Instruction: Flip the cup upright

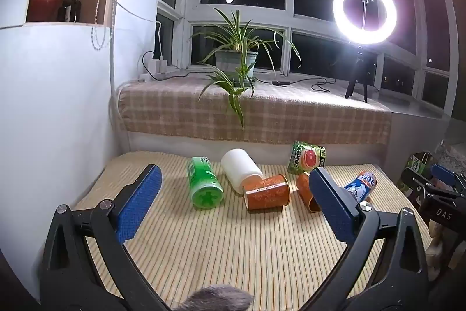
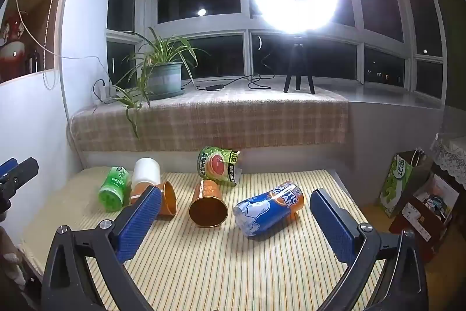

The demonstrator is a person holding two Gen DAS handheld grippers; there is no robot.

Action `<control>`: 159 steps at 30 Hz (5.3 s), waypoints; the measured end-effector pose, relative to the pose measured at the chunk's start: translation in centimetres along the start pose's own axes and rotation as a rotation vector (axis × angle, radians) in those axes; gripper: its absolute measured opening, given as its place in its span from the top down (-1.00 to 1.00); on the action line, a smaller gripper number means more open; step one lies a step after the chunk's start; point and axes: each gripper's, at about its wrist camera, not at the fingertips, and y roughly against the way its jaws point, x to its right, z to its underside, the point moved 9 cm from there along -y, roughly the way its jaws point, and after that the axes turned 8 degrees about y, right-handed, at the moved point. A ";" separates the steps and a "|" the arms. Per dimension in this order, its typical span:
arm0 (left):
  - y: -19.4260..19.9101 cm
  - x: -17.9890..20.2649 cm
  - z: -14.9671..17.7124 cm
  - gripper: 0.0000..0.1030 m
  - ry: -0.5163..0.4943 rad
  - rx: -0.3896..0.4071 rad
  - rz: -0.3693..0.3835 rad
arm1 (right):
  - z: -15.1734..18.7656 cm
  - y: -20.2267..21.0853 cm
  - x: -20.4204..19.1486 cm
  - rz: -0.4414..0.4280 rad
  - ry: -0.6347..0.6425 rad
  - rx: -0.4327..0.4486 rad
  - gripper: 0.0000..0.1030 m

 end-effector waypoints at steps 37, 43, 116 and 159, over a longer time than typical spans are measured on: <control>0.8 -0.7 -1.6 -0.99 -0.022 0.041 -0.015 | -0.7 0.2 -0.2 0.009 -0.009 0.025 -1.00; 0.8 -0.6 -1.7 -0.99 -0.026 0.043 -0.017 | -0.7 0.0 -0.5 0.006 -0.008 0.022 -1.00; -2.7 -10.6 3.2 -0.99 0.135 -0.147 -0.128 | -1.9 -17.4 -14.2 -0.456 0.128 -0.329 -1.00; -4.2 -16.9 5.9 -0.99 0.199 -0.233 -0.255 | 4.3 -33.5 -24.3 -0.714 -0.016 -0.850 -0.47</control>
